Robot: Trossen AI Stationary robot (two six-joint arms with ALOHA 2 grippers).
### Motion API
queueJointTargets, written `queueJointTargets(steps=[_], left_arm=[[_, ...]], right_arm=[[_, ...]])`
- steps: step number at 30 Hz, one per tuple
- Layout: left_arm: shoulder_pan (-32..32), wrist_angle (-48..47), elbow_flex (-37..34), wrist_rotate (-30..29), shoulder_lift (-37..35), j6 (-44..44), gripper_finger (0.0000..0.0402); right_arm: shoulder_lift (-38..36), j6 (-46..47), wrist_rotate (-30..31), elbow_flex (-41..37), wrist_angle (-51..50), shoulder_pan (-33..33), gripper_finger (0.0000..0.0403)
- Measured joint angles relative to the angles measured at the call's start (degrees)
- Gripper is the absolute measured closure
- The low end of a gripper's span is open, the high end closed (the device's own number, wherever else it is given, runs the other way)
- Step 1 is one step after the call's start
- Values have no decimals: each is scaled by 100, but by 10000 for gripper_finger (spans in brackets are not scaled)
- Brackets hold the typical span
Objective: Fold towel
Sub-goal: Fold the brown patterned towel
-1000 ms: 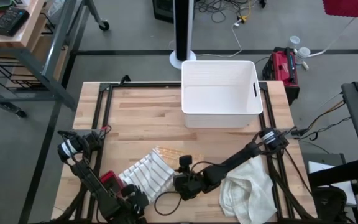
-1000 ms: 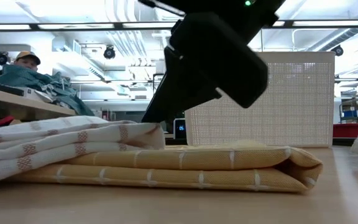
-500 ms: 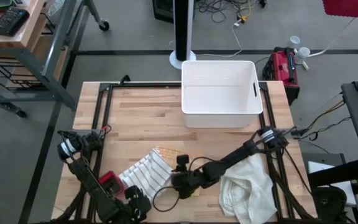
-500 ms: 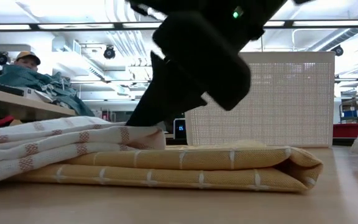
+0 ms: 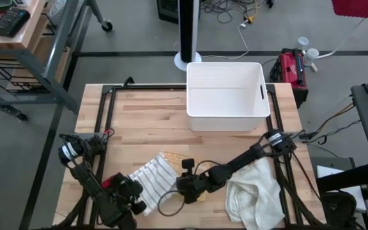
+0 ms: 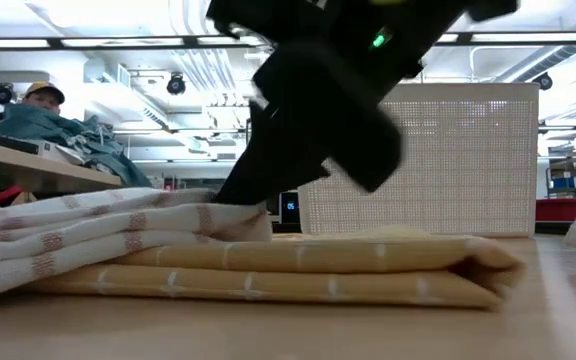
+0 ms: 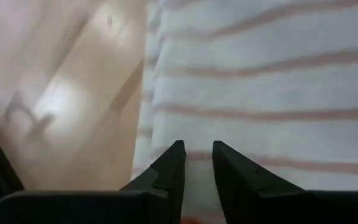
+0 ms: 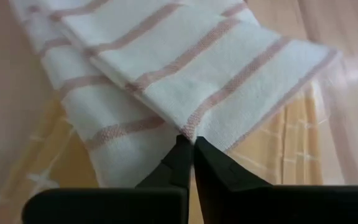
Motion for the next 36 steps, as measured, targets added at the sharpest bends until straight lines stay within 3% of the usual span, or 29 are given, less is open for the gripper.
queueJointTargets(steps=[5,13,23,27,36], left_arm=[[-18,650,-474,176,0,-390,328],[-20,605,-587,485,-74,-1005,348],[-18,591,-632,740,-81,-1228,377],[-49,599,-507,626,-81,-1164,380],[-251,489,-187,-605,-81,-1244,380]], right_arm=[[-98,-13,247,2,-191,203,400],[-93,-364,923,0,-546,553,402],[-93,-43,946,0,-670,638,398],[-93,173,944,0,-689,642,367],[-109,969,731,0,-1046,651,251]])
